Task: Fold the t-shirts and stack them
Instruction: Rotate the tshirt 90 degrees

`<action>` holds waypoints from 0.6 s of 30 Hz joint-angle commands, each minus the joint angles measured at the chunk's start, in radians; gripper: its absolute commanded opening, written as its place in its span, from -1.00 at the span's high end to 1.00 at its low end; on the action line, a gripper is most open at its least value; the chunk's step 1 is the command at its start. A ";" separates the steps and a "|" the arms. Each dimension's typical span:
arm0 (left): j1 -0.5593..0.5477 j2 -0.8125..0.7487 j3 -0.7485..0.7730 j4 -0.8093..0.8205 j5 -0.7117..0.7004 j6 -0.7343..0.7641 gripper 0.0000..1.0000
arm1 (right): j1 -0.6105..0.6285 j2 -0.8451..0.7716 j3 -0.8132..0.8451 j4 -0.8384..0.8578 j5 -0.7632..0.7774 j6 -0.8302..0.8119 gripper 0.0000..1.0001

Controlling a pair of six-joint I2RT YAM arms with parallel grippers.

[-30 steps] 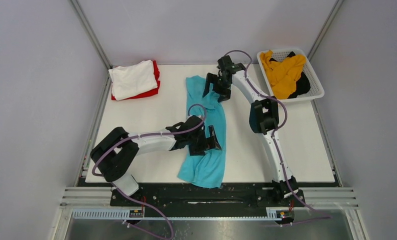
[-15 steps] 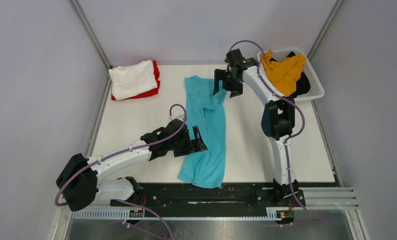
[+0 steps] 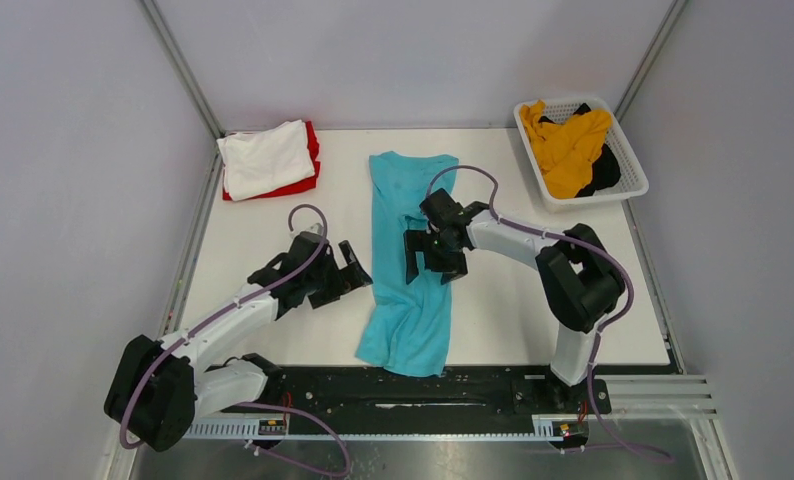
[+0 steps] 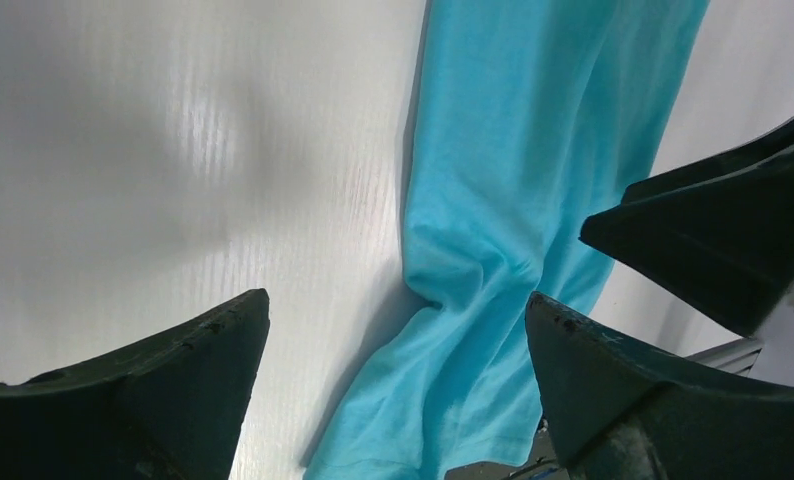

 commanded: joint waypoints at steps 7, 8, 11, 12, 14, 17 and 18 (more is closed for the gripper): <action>0.038 0.014 -0.026 0.124 0.096 0.072 -0.98 | -0.024 0.131 0.069 0.127 0.038 0.095 -0.99; 0.037 0.018 -0.031 0.133 0.100 0.075 -0.97 | -0.032 0.148 0.086 0.120 0.045 0.099 -0.99; 0.040 0.026 -0.035 0.147 0.119 0.081 -0.96 | -0.070 0.190 0.140 0.103 0.033 0.105 -0.99; 0.039 0.028 -0.035 0.149 0.128 0.081 -0.96 | -0.081 0.191 0.155 0.102 0.042 0.104 -0.99; 0.038 0.034 -0.038 0.149 0.153 0.079 -0.95 | -0.098 0.191 0.195 0.088 0.041 0.094 -0.99; 0.037 0.034 -0.063 0.162 0.219 0.073 -0.92 | -0.100 0.155 0.232 0.067 0.002 0.055 -0.99; 0.035 0.030 -0.077 0.170 0.245 0.073 -0.90 | -0.100 0.128 0.227 0.067 -0.009 0.044 -0.99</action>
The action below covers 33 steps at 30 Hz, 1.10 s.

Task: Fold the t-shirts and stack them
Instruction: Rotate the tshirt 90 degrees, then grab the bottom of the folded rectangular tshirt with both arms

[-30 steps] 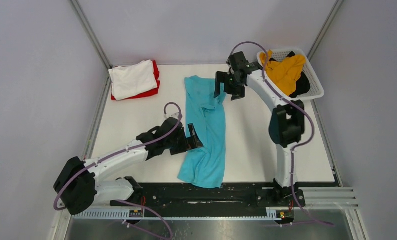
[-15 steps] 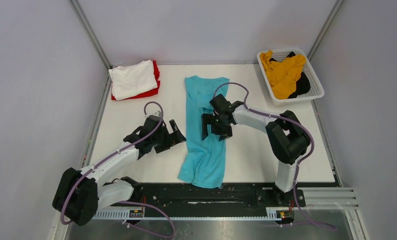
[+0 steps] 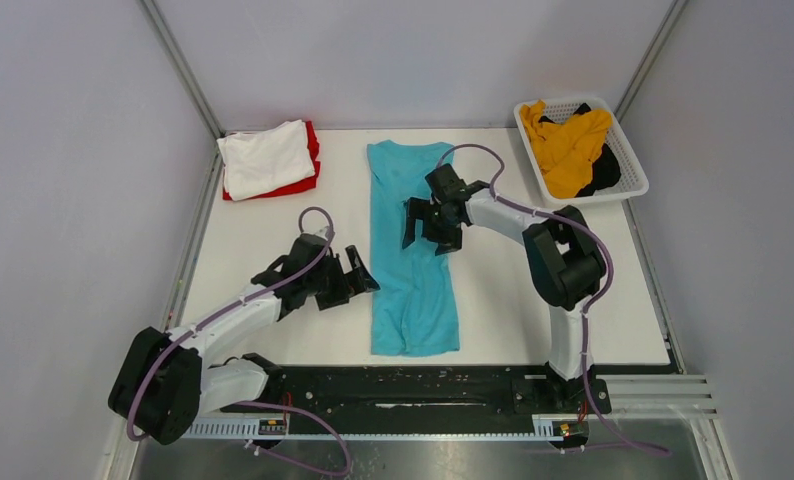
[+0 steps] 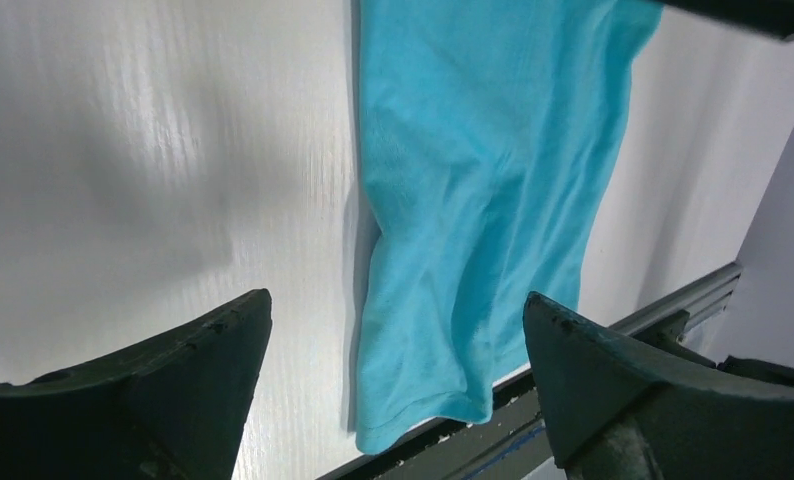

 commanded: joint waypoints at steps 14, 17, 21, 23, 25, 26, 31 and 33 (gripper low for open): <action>-0.291 -0.054 -0.095 -0.135 0.006 -0.062 -0.11 | 0.008 -0.646 -0.611 0.121 -0.071 0.040 -0.96; -0.315 -0.046 -0.115 -0.125 -0.011 -0.085 -0.03 | 0.048 -0.691 -0.716 0.129 -0.092 0.070 -0.92; -0.337 -0.017 -0.144 -0.035 0.015 -0.115 0.03 | 0.117 -0.700 -0.791 0.133 -0.132 0.096 -0.79; -0.347 0.007 -0.145 -0.011 0.016 -0.120 0.07 | 0.159 -0.695 -0.803 0.131 -0.129 0.106 -0.68; -0.352 0.034 -0.142 0.006 0.018 -0.118 0.21 | 0.197 -0.683 -0.809 0.122 -0.130 0.116 -0.57; -0.353 0.046 -0.142 0.016 0.022 -0.118 0.33 | 0.208 -0.679 -0.815 0.122 -0.129 0.125 -0.50; -0.361 0.057 -0.153 0.025 0.029 -0.118 0.86 | 0.225 -0.700 -0.857 0.103 -0.090 0.165 -0.24; -0.361 0.045 -0.164 0.021 0.028 -0.121 1.00 | 0.224 -0.717 -0.865 0.075 -0.059 0.163 -0.14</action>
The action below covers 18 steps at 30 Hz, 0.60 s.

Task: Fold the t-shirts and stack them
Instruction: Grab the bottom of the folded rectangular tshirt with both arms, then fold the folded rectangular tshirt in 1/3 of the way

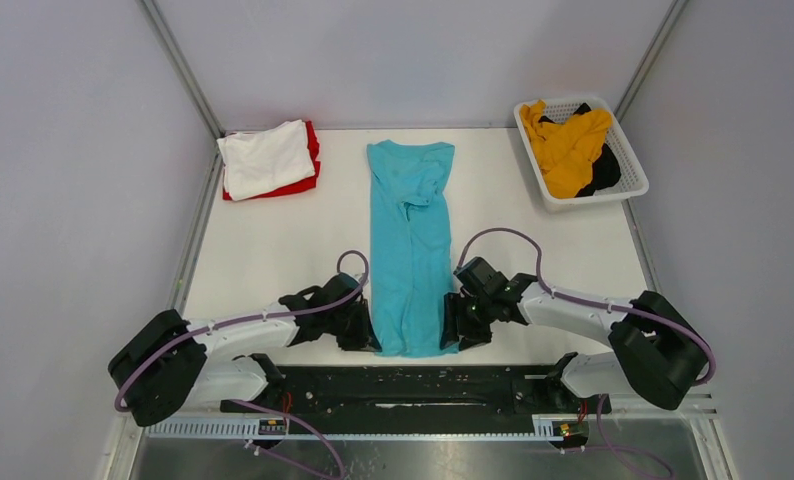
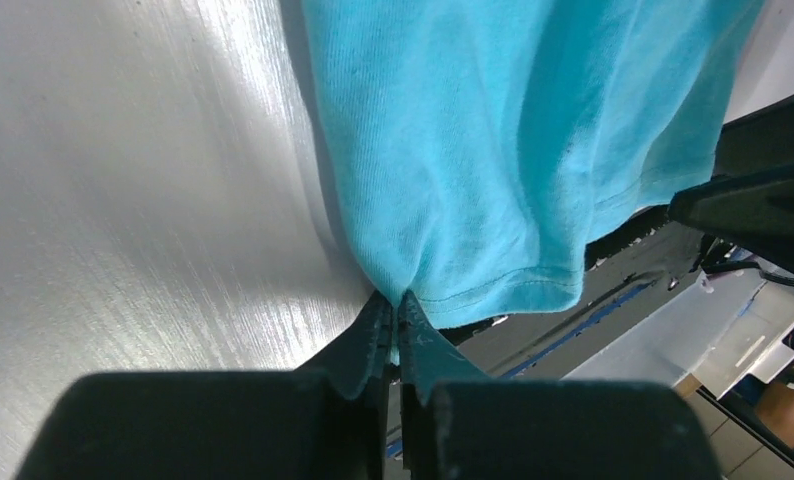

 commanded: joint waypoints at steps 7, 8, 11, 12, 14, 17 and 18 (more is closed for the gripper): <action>-0.011 -0.037 -0.055 0.002 0.010 -0.010 1.00 | 0.010 -0.024 -0.049 -0.009 0.072 0.039 0.43; -0.013 -0.046 -0.058 -0.006 0.008 -0.013 1.00 | 0.010 -0.018 -0.052 -0.009 0.072 0.038 0.55; -0.020 -0.087 -0.065 -0.046 0.003 -0.021 1.00 | 0.014 -0.035 -0.066 -0.028 0.052 0.031 1.00; -0.025 -0.107 -0.068 -0.060 0.005 -0.025 1.00 | 0.019 -0.055 -0.075 -0.038 0.038 0.026 1.00; -0.042 -0.154 -0.070 -0.094 0.005 -0.032 1.00 | 0.032 -0.108 -0.098 -0.062 0.008 0.018 1.00; -0.076 -0.228 -0.066 -0.128 0.010 -0.048 1.00 | 0.054 -0.202 -0.126 -0.083 -0.055 0.025 1.00; -0.084 -0.248 -0.065 -0.128 0.017 -0.052 1.00 | 0.058 -0.227 -0.131 -0.079 -0.078 0.025 1.00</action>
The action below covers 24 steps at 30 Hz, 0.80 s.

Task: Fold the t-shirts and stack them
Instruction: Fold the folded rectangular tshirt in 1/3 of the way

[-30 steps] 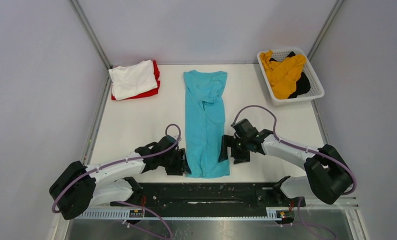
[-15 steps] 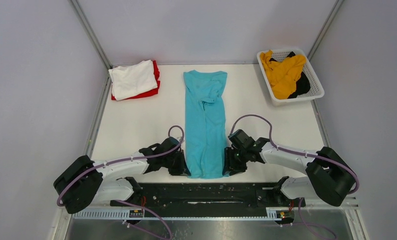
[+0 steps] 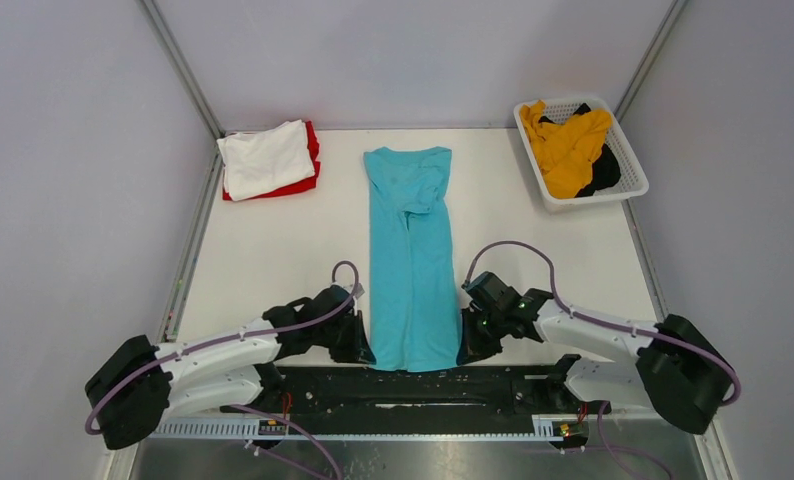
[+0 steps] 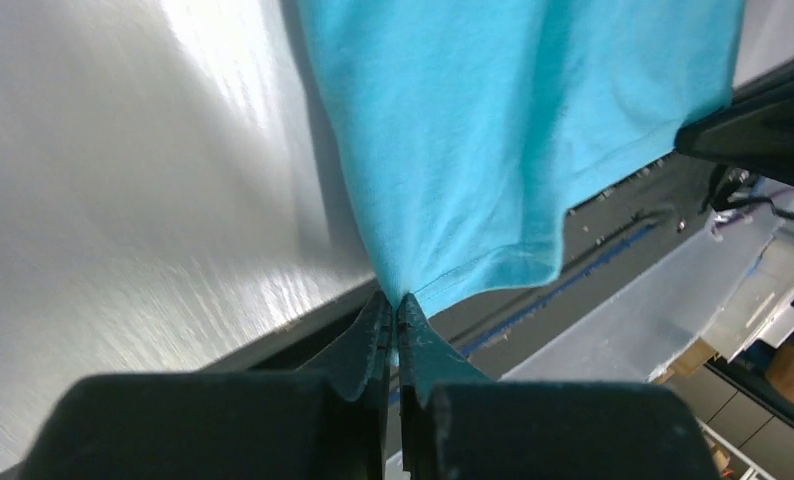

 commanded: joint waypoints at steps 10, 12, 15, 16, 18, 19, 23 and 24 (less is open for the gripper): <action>-0.034 -0.114 0.144 -0.029 -0.077 0.073 1.00 | 0.017 -0.120 0.094 0.050 -0.047 -0.025 1.00; -0.020 -0.088 0.193 -0.032 -0.130 0.106 1.00 | -0.014 -0.104 0.142 0.034 -0.002 -0.049 1.00; 0.031 -0.048 0.258 -0.012 -0.214 0.129 1.00 | -0.111 -0.071 0.206 0.033 -0.019 -0.090 1.00; 0.057 -0.029 0.271 0.018 -0.208 0.137 1.00 | -0.140 -0.057 0.229 0.032 -0.032 -0.103 1.00; 0.125 0.041 0.316 0.060 -0.166 0.158 1.00 | -0.177 -0.019 0.275 0.034 -0.037 -0.129 1.00; 0.155 0.083 0.347 0.058 -0.155 0.163 1.00 | -0.188 0.002 0.297 0.035 -0.035 -0.136 1.00; 0.240 0.236 0.467 0.032 -0.146 0.190 1.00 | -0.242 0.090 0.368 0.056 0.013 -0.144 1.00; 0.255 0.268 0.489 0.027 -0.148 0.193 1.00 | -0.256 0.108 0.385 0.061 0.033 -0.147 1.00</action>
